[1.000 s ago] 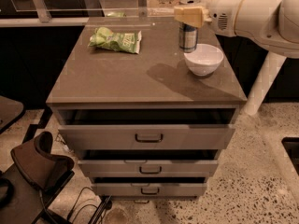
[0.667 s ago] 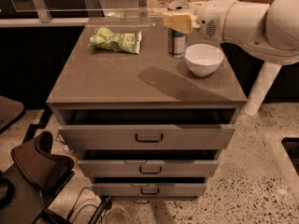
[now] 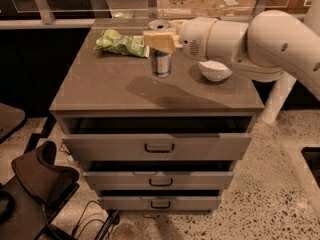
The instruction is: Pick redbull can from white bowl and place on counter
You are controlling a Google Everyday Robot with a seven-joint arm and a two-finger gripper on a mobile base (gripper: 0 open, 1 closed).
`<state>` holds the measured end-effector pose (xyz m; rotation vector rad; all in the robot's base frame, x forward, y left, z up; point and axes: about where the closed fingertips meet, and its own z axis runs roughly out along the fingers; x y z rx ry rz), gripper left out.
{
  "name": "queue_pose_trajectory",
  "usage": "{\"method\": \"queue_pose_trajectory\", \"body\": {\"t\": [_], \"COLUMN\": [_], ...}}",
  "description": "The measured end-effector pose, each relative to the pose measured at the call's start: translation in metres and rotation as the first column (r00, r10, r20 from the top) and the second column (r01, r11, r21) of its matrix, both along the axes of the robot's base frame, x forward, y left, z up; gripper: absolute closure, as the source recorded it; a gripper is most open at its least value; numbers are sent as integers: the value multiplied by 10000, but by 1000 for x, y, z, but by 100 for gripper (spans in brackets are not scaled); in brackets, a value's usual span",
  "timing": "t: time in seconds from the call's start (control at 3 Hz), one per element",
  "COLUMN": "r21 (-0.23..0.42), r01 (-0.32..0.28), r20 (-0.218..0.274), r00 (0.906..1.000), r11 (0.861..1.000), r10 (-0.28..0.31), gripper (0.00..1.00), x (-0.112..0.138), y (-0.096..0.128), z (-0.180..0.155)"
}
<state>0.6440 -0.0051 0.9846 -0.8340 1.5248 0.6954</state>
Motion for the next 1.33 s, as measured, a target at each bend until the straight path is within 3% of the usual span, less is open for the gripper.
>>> {"method": "queue_pose_trajectory", "body": {"t": [0.67,1.33], "r21": [-25,184], "r01": [-1306,-1836], "r20": [196,356], "r00": [9912,9825], "r11": [9914,9828], "r10": [1306,1829], "gripper": [100,100], "x": [16,35], "y": [52,80], "z": [-35,-53]}}
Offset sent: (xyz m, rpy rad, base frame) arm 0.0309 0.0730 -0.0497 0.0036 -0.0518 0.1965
